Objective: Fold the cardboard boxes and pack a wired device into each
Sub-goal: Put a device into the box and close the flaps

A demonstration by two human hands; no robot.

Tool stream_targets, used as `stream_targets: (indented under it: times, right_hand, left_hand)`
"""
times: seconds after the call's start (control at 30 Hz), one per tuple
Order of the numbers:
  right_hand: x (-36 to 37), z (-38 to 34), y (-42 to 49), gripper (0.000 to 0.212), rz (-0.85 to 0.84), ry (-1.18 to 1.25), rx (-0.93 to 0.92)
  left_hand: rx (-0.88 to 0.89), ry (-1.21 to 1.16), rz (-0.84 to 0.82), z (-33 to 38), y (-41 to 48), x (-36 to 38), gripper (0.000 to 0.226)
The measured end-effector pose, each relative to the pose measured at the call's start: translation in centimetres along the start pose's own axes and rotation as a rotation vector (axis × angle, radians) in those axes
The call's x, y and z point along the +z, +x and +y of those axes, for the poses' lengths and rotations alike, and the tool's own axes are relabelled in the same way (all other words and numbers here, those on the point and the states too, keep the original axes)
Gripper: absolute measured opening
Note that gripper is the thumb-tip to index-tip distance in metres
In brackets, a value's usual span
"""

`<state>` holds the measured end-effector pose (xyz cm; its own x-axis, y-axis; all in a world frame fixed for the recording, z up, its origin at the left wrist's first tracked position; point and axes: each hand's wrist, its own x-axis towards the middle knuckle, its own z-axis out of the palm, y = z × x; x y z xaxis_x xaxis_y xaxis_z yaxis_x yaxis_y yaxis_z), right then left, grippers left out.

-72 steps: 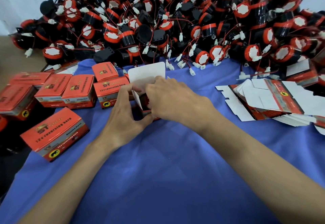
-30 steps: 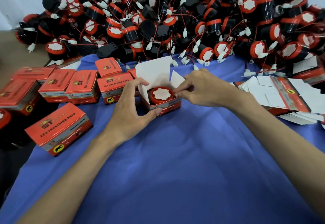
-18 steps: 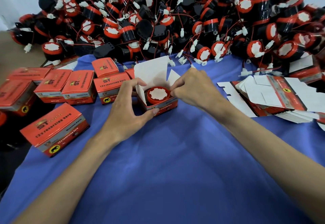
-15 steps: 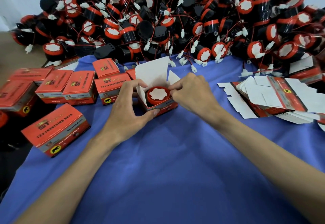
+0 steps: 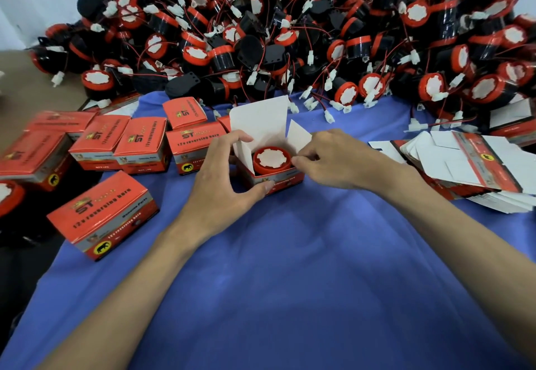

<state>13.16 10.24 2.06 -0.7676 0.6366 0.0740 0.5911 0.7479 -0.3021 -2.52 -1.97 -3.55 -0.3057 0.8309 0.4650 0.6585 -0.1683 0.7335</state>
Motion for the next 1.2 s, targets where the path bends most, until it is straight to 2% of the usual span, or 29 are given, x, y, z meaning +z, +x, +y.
stream_targets:
  times: [0.07, 0.2, 0.27, 0.33, 0.43, 0.63, 0.73, 0.83, 0.9, 1.0, 1.03, 1.13, 1.2]
  right_hand:
    - [0.8, 0.0, -0.2, 0.044, 0.048, 0.024, -0.068]
    - [4.1, 0.4, -1.3, 0.007, 0.586, 0.18, -0.279]
    - [5.3, 0.4, -1.7, 0.023, 0.694, 0.308, -0.291]
    - [5.7, 0.4, -1.7, 0.033, 0.708, 0.422, -0.301]
    - [5.6, 0.4, -1.6, 0.014, 0.701, 0.333, -0.426]
    - [5.5, 0.1, -1.7, 0.014, 0.701, 0.271, -0.411]
    - [5.7, -0.2, -2.2, 0.021, 0.735, 0.299, -0.451]
    - [5.3, -0.5, -2.6, 0.057, 0.672, 0.489, -0.344]
    - [5.0, -0.6, -2.6, 0.063, 0.605, 0.571, -0.307]
    - [4.5, -0.8, -2.5, 0.05, 0.545, 0.659, -0.304]
    - [4.3, -0.8, -2.4, 0.042, 0.522, 0.71, -0.3]
    - [3.8, -1.0, -2.2, 0.011, 0.45, 0.846, -0.258]
    - [3.8, -1.0, -2.1, 0.007, 0.422, 0.908, -0.216]
  left_hand:
    - [-0.004, 0.012, 0.0, -0.1, 0.0, 0.0, 0.066]
    - [-0.011, 0.071, -0.036, -0.2, 0.0, 0.0, 0.077]
    - [0.008, 0.1, -0.065, -0.4, 0.1, -0.1, 0.077]
    - [0.003, 0.081, -0.073, -0.4, 0.0, 0.0, 0.066]
    - [-0.049, 0.037, -0.079, -0.2, 0.1, 0.2, 0.047]
    - [-0.032, -0.009, -0.049, 0.1, 0.3, 0.4, 0.025]
    - [-0.015, -0.084, -0.056, 0.2, 0.1, 0.0, 0.029]
    - [-0.026, -0.259, -0.006, 0.4, 0.1, -0.3, 0.046]
    - [0.013, -0.336, 0.053, 0.7, 0.0, -0.1, 0.058]
    - [0.052, -0.339, 0.06, 0.9, -0.1, 0.1, 0.075]
    - [0.046, -0.326, 0.054, 0.9, -0.1, 0.1, 0.07]
    - [0.075, -0.232, 0.05, 0.8, -0.1, 0.0, 0.036]
    - [0.089, -0.188, 0.02, 0.9, -0.1, 0.0, 0.026]
